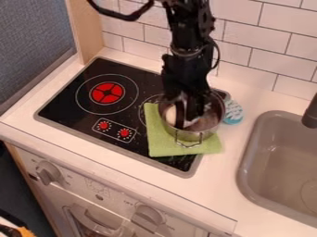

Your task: Moved the sushi on the upper left side of the burner

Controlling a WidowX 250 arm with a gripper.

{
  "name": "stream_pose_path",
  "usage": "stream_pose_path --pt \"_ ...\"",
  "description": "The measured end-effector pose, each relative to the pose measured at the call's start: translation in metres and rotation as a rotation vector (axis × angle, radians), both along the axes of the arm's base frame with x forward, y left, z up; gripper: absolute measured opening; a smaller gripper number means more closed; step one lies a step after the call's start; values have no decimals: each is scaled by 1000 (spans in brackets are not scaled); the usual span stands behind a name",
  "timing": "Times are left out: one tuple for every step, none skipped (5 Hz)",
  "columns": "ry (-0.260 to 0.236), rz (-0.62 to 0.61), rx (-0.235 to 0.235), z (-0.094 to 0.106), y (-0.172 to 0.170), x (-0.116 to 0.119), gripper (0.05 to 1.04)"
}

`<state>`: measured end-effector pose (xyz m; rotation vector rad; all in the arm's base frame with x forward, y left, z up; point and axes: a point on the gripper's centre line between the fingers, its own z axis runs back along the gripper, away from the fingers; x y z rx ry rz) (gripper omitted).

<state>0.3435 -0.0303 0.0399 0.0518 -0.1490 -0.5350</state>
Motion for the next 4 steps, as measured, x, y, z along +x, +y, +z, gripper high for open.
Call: stream_pose_path --pt "-15 -3 41 0 -1 1 649" --pt "-15 16 44 -3 0 -1 476" --pt "-11 18 58 -3 2 -2 460" --pt "0 12 60 -3 2 -3 460"
